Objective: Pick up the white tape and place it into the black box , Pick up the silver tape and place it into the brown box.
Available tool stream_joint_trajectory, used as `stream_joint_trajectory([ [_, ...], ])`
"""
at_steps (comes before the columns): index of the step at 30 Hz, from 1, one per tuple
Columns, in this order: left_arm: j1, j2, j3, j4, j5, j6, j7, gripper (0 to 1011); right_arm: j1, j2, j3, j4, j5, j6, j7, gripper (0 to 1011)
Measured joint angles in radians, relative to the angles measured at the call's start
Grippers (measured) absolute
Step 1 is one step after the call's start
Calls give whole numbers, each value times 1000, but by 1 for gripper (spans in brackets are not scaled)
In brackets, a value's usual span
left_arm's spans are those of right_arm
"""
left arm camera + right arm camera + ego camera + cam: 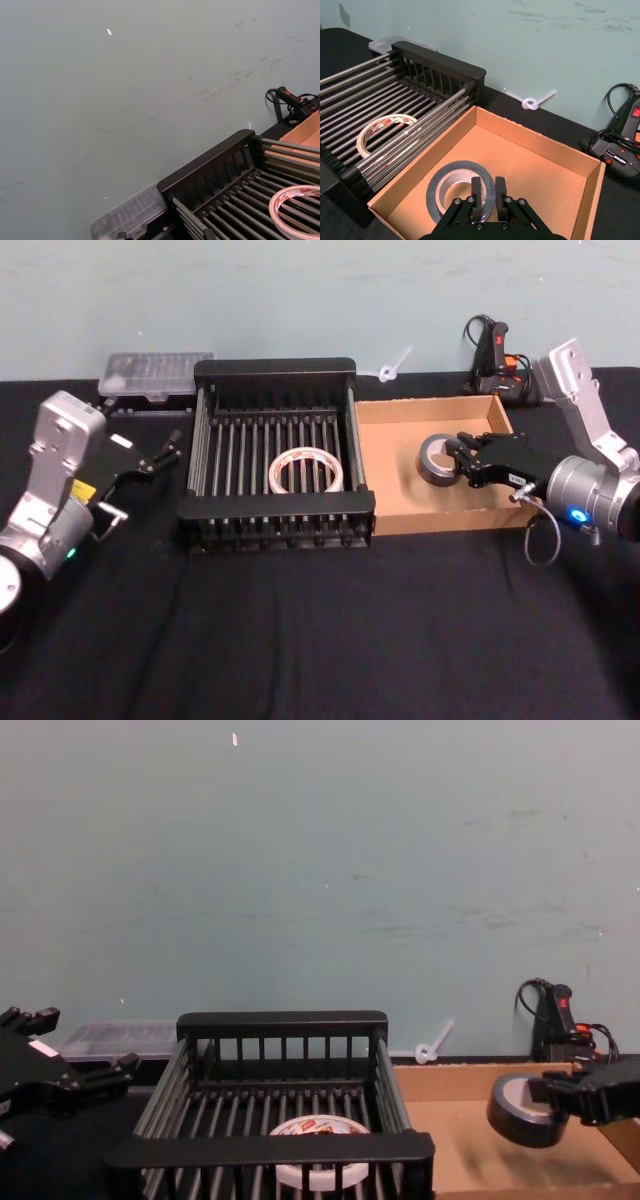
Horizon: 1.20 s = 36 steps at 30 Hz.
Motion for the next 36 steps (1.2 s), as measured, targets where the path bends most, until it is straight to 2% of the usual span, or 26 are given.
stream_joint_trajectory([
  [15,0,0,0,0,0,0,0,1001,-3,4,-2,-7,1,1,1,178],
  [26,0,0,0,0,0,0,0,1001,-4,5,-3,-9,2,2,2,507],
  [27,0,0,0,0,0,0,0,1001,-4,5,-3,-9,2,2,2,565],
  [30,0,0,0,0,0,0,0,1001,-5,6,-3,-9,2,2,2,634],
  [31,0,0,0,0,0,0,0,1001,-5,6,-3,-9,2,2,2,693],
  [34,0,0,0,0,0,0,0,1001,-5,6,-3,-10,3,2,2,751],
  [36,0,0,0,0,0,0,0,1002,-5,6,-3,-10,3,2,2,826],
])
